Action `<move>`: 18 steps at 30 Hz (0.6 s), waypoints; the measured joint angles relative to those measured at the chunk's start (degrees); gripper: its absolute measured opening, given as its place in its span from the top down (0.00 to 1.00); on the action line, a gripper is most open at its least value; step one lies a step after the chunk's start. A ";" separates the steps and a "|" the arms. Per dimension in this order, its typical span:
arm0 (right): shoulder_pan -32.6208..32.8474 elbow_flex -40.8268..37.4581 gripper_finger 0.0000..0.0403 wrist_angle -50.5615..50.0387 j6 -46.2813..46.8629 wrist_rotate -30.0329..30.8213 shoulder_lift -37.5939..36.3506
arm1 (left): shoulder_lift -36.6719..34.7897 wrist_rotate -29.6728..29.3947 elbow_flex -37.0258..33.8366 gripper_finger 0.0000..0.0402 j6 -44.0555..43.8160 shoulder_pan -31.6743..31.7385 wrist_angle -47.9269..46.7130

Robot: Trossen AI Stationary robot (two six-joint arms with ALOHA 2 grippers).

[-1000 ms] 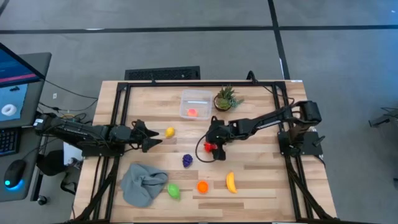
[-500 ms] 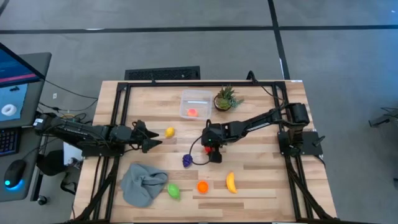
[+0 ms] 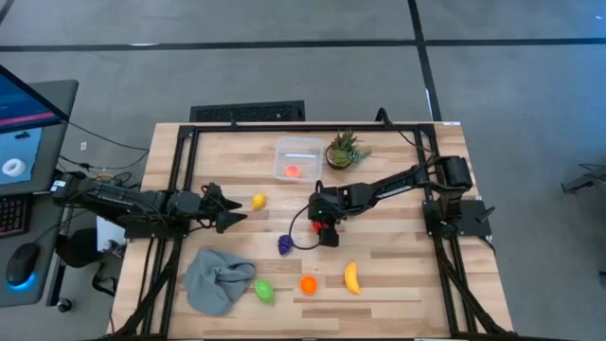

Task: Pick and placing Produce into tupperware
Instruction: Put the red apple into the transparent container

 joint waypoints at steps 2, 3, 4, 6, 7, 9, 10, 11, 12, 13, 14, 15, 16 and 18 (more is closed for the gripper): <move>0.02 0.00 0.26 0.00 0.02 0.00 0.00 | 0.00 0.02 0.00 0.20 0.00 -0.01 0.00; 0.00 0.00 0.26 -0.02 0.02 0.00 0.00 | 0.00 0.02 0.00 0.20 0.00 0.01 0.00; 0.01 0.00 0.26 -0.04 0.02 0.00 0.00 | 0.00 0.02 0.00 0.20 -0.02 -0.01 0.00; 0.01 0.00 0.26 -0.05 0.05 0.00 -0.05 | 0.00 0.04 0.00 0.20 -0.02 -0.01 0.00; 0.01 -0.01 0.26 -0.45 0.12 -0.03 -0.37 | 0.00 0.04 0.00 0.20 -0.02 0.00 0.00; 0.00 -0.17 0.26 -1.22 0.20 -0.04 -1.08 | 0.00 0.04 0.00 0.20 -0.03 -0.01 0.00; -0.02 -0.11 0.26 -0.59 0.21 -0.02 -1.31 | -0.02 0.06 0.00 0.20 -0.04 0.00 0.00; -0.20 -0.11 0.26 -1.15 0.19 0.00 -1.86 | -0.02 0.06 0.00 0.20 -0.04 0.01 0.00; -0.36 -0.13 0.26 -1.39 0.21 -0.02 -2.42 | -0.02 0.06 0.00 0.20 -0.04 -0.01 0.00; -0.57 -0.12 0.26 -1.02 0.20 0.00 -2.90 | -0.02 0.06 0.00 0.20 -0.04 0.00 0.00; -0.78 -0.11 0.26 -1.07 0.20 0.00 -3.38 | -0.02 0.06 0.00 0.20 -0.04 0.01 0.00; -1.07 -0.11 0.26 -1.18 0.19 0.02 -3.85 | -0.02 0.06 0.00 0.20 -0.04 0.00 0.00; -1.25 -0.11 0.26 -1.22 0.19 0.02 -4.42 | -0.02 0.06 0.00 0.20 -0.05 -0.01 0.00; -1.73 -0.10 0.26 -0.99 0.19 0.12 -5.73 | -0.02 0.06 0.00 0.20 -0.05 0.01 0.00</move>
